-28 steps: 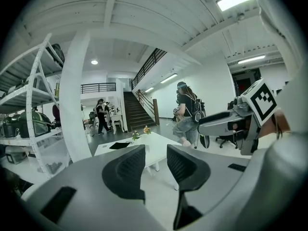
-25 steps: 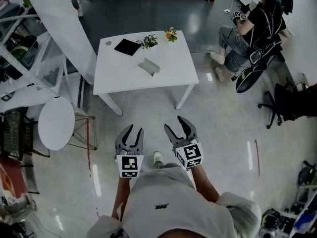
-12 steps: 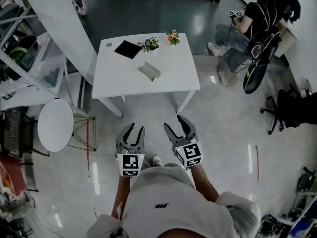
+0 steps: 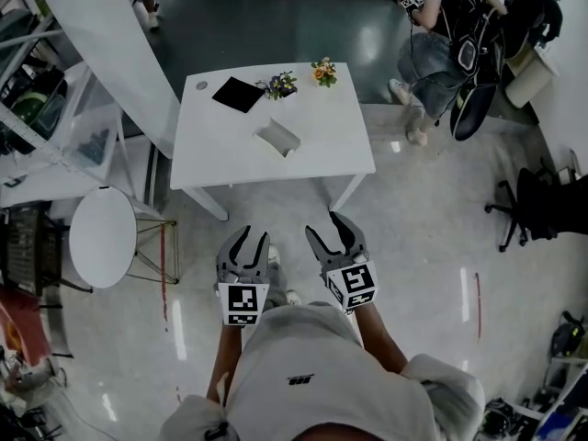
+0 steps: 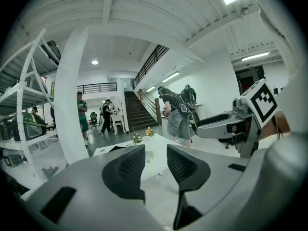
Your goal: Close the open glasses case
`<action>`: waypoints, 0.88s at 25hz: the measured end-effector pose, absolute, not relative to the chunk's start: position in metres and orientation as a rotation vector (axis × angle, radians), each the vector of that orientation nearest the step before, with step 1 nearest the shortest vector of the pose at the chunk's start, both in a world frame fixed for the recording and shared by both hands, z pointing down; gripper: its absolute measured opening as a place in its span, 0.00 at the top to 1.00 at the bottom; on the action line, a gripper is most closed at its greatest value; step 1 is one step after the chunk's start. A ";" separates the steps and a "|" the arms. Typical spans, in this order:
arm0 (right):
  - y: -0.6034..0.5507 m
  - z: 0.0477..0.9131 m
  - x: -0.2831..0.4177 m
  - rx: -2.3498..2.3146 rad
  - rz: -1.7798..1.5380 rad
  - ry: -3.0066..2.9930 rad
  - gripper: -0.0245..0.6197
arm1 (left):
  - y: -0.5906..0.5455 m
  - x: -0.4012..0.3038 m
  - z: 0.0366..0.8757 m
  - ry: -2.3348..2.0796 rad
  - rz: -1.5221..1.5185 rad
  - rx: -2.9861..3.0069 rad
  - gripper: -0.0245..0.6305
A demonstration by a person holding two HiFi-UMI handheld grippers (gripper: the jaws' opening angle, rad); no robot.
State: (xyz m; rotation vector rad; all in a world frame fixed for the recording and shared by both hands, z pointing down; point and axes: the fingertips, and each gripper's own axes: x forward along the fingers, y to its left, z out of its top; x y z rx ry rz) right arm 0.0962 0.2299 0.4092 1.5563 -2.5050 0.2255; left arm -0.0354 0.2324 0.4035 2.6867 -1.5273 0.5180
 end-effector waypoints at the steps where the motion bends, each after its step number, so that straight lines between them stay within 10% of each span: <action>1: 0.226 0.410 0.096 1.555 0.228 -2.503 0.58 | 0.228 -0.036 0.404 -1.526 0.519 2.687 0.73; 22: 0.106 0.414 0.076 1.583 0.263 -2.445 0.59 | 0.101 -0.054 0.408 -1.456 0.526 2.721 0.73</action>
